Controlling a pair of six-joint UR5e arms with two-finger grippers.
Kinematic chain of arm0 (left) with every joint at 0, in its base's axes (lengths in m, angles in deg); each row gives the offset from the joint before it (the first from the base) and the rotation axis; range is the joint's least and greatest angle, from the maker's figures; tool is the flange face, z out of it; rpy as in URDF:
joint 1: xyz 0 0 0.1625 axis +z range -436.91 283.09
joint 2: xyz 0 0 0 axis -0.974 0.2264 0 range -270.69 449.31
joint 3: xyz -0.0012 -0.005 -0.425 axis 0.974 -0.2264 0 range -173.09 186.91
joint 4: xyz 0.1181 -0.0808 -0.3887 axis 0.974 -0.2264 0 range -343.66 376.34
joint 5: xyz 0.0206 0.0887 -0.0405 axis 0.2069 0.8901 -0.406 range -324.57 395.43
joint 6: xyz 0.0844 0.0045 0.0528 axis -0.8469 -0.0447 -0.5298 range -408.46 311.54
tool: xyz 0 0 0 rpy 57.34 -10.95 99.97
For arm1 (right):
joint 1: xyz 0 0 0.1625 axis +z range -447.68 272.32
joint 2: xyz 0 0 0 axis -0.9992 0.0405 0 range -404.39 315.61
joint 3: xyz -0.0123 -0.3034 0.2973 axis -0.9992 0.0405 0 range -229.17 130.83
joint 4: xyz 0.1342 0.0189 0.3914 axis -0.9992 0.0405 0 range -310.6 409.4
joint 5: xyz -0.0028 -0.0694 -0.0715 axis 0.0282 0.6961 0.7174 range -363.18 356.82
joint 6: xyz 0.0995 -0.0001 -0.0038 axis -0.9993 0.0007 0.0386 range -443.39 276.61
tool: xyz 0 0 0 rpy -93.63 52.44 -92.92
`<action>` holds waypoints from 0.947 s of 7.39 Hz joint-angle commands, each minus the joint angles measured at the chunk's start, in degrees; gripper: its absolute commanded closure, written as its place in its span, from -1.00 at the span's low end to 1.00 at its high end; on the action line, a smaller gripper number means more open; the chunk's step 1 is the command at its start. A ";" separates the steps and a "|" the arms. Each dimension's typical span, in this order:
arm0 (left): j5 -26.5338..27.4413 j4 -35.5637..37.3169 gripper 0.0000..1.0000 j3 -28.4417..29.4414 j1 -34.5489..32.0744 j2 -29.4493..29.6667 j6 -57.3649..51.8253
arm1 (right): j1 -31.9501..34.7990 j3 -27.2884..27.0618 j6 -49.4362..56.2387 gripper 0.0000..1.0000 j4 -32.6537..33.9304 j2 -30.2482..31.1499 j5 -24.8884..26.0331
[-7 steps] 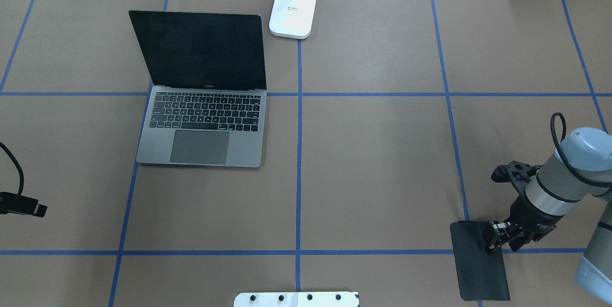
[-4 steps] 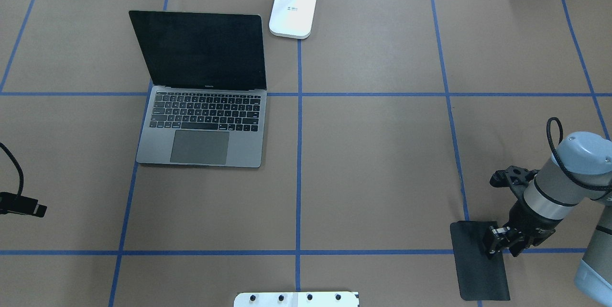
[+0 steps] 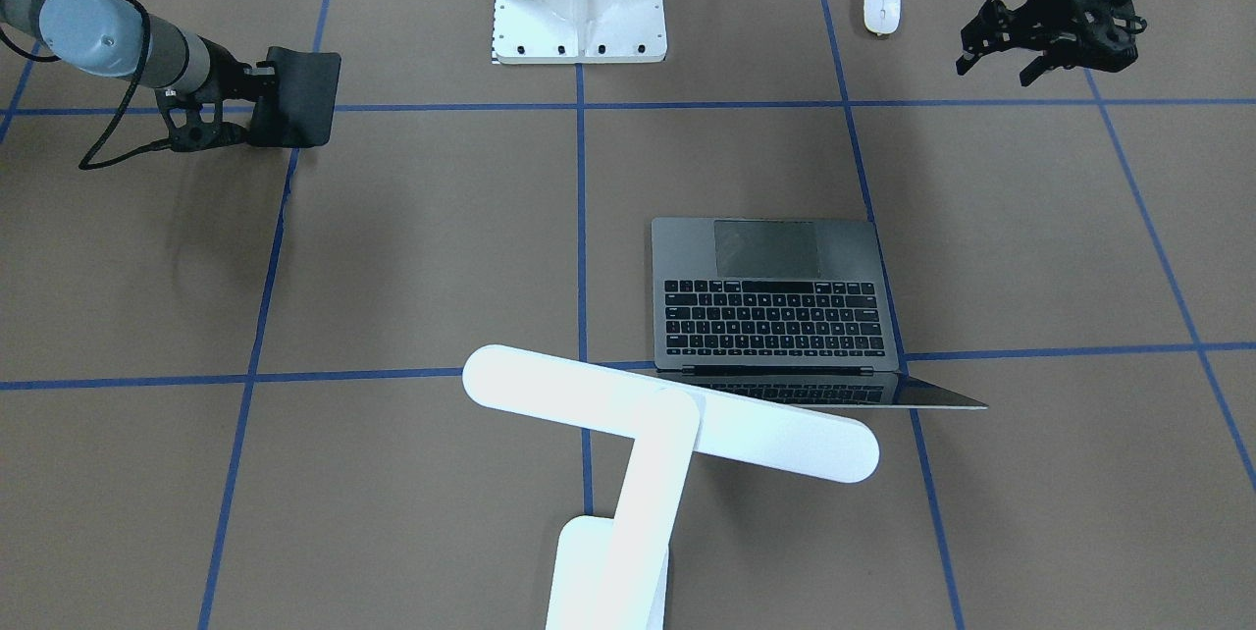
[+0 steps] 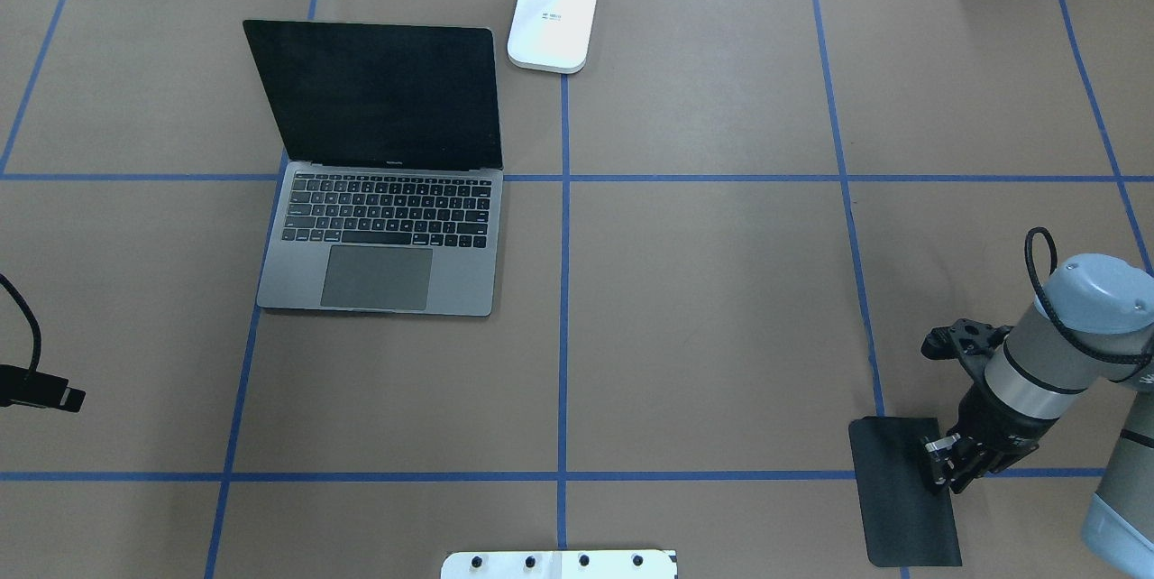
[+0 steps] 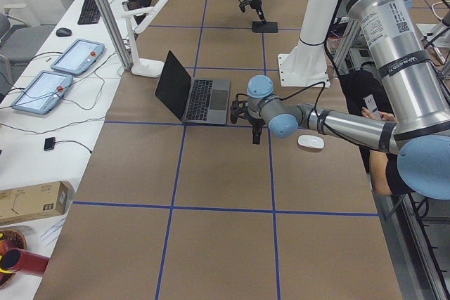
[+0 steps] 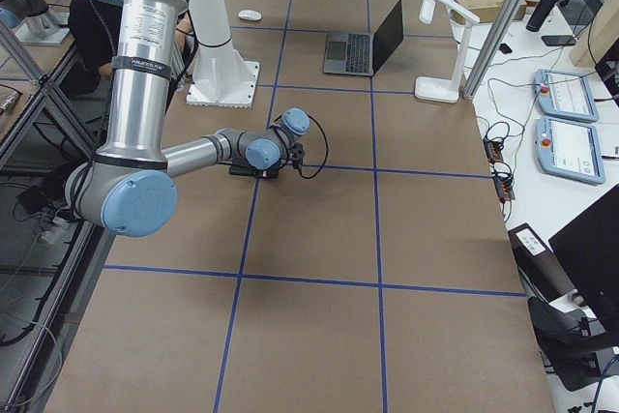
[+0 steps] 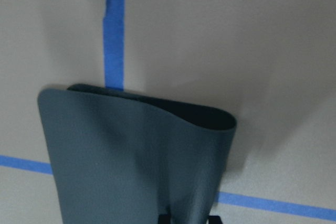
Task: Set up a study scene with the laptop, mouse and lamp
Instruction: 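Grasp the dark grey mouse pad edge with the right gripper, then lift the mouse pad and carry it toward the lamp with the right gripper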
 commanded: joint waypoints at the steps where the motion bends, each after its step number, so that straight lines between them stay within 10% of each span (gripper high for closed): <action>1: 0.00 -0.07 -1.00 0.02 0.00 -0.06 0.00 | 1.28 -0.45 0.01 0.64 0.00 0.00 -1.12; 7: 0.00 -0.07 -1.00 0.02 -0.08 -0.14 0.17 | 5.67 -5.71 0.01 0.85 0.26 -0.18 -0.25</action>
